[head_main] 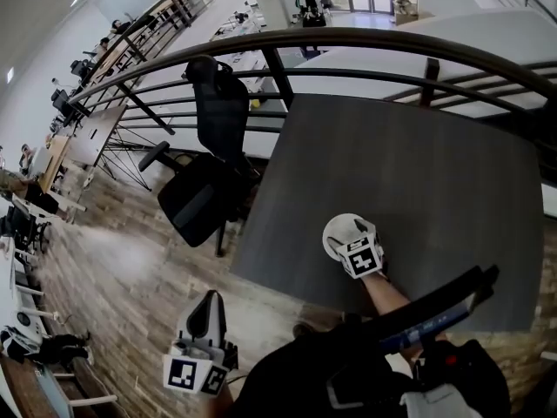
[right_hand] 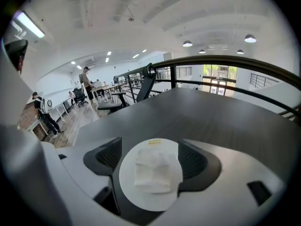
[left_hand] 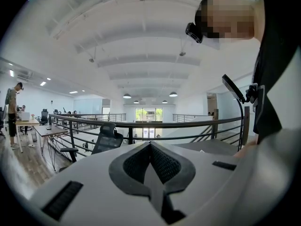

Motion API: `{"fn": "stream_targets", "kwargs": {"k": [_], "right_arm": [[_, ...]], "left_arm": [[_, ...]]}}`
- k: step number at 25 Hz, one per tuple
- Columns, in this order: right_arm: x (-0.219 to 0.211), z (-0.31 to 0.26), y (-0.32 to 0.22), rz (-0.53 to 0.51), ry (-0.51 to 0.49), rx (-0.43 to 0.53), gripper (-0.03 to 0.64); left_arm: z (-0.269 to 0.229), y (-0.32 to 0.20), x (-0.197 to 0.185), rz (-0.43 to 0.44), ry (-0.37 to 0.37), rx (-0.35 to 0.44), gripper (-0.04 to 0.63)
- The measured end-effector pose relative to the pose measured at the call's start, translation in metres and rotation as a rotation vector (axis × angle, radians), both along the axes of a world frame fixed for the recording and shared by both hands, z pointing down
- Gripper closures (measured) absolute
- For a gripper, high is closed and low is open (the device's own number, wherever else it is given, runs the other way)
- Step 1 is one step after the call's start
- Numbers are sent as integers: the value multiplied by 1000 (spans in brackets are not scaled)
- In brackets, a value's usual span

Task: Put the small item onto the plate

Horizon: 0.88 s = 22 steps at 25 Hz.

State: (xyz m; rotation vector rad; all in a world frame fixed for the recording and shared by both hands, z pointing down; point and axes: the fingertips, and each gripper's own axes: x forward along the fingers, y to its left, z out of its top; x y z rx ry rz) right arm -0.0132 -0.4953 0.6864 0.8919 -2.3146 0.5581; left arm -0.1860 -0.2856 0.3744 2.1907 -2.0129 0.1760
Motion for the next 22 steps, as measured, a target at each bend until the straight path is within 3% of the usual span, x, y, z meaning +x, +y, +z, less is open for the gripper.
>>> {"fn": "stream_targets", "kwargs": {"k": [3, 11, 15, 18, 22], "right_arm": [[-5, -27, -6, -8, -57, 73, 247], [8, -121, 1, 37, -237, 241, 493], [5, -142, 4, 45, -272, 279, 495], [0, -152, 12, 62, -293, 287, 561], [0, -168, 27, 89, -308, 300, 584]], "left_arm": [[11, -7, 6, 36, -4, 0, 592], [10, -16, 31, 162, 10, 31, 592], [20, -22, 25, 189, 20, 37, 592], [27, -25, 19, 225, 22, 37, 592], [31, -30, 16, 277, 41, 54, 592]]}}
